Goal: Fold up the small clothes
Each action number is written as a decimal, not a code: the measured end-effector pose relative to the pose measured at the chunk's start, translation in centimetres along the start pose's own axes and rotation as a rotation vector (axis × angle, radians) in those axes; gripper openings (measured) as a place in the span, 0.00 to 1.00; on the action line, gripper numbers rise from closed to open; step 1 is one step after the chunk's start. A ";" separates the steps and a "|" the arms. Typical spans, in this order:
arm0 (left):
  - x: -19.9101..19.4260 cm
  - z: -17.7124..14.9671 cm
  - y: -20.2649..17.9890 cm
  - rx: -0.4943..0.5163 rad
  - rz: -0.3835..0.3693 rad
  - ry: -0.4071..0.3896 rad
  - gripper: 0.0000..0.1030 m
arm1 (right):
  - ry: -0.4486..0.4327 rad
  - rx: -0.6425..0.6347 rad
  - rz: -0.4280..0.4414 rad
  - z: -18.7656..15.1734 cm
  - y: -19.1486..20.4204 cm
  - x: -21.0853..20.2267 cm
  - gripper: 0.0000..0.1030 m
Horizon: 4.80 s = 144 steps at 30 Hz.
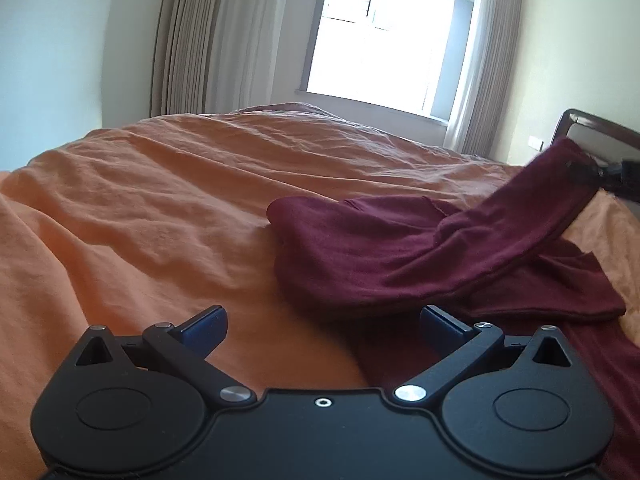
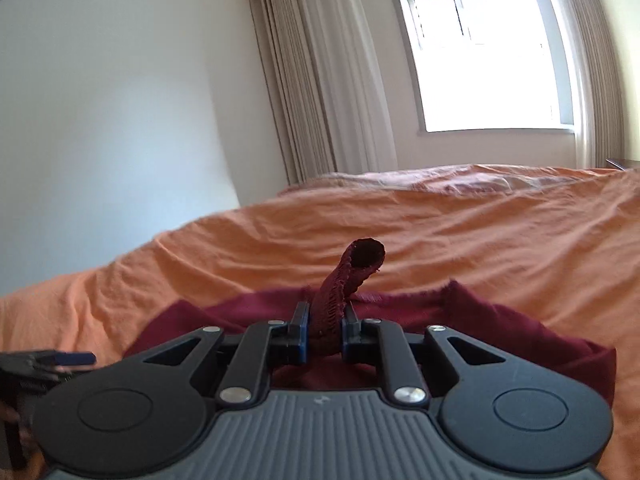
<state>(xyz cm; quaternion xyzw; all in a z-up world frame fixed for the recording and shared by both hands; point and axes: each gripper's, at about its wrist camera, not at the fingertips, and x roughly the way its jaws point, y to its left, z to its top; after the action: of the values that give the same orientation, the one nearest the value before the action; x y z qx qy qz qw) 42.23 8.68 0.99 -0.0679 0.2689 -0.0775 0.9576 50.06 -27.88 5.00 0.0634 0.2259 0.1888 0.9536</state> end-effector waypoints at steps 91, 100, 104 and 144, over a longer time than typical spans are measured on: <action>-10.6 -6.3 -3.9 0.010 0.053 0.064 0.99 | 0.026 -0.285 -0.319 -20.2 3.9 -20.4 1.00; -14.4 -11.2 -6.0 0.123 0.062 0.069 0.99 | -0.163 -0.346 -0.284 -22.4 6.3 -26.8 1.00; -16.4 -12.4 -6.6 0.132 0.061 0.021 0.99 | -0.136 -0.500 -0.229 -24.5 9.1 -26.8 1.00; -16.3 -19.1 -17.0 0.597 -0.082 -0.023 0.99 | -0.172 -0.530 -0.239 -27.0 13.4 -24.6 1.00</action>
<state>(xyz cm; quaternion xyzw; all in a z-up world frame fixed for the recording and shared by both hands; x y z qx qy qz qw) 16.52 -6.60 -4.03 0.2049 0.2202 -0.1910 0.9343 13.03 -24.15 -6.21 -0.1992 0.0932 0.1218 0.9679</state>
